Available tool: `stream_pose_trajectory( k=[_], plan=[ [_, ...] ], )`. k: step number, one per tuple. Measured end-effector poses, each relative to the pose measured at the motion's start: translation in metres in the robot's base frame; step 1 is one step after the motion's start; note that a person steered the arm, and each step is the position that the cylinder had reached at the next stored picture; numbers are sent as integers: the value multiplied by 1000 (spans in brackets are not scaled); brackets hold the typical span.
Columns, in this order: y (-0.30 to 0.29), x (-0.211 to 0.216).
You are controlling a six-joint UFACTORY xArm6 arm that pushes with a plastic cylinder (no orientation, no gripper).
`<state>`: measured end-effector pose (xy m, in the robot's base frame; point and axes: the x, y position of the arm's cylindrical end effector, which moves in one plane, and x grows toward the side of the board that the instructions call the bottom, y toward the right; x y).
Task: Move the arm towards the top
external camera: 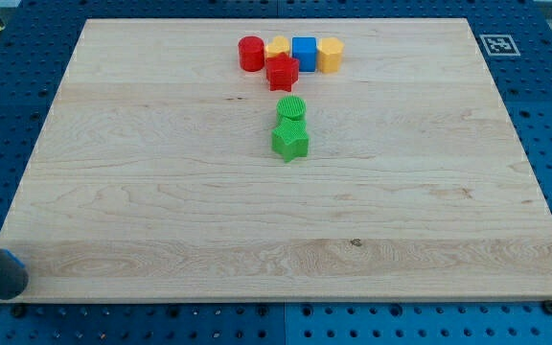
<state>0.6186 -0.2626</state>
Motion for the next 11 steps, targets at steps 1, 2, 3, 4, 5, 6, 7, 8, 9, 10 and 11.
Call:
stream_pose_trajectory(
  k=[1, 2, 3, 4, 5, 6, 7, 8, 9, 10, 11],
  plan=[
    [27, -1],
    [54, -1],
    [64, -5],
    [64, -26],
    [64, -55],
    [64, -89],
    [64, -120],
    [64, -150],
    [64, -182],
    [64, -219],
    [64, -256]
  ],
)
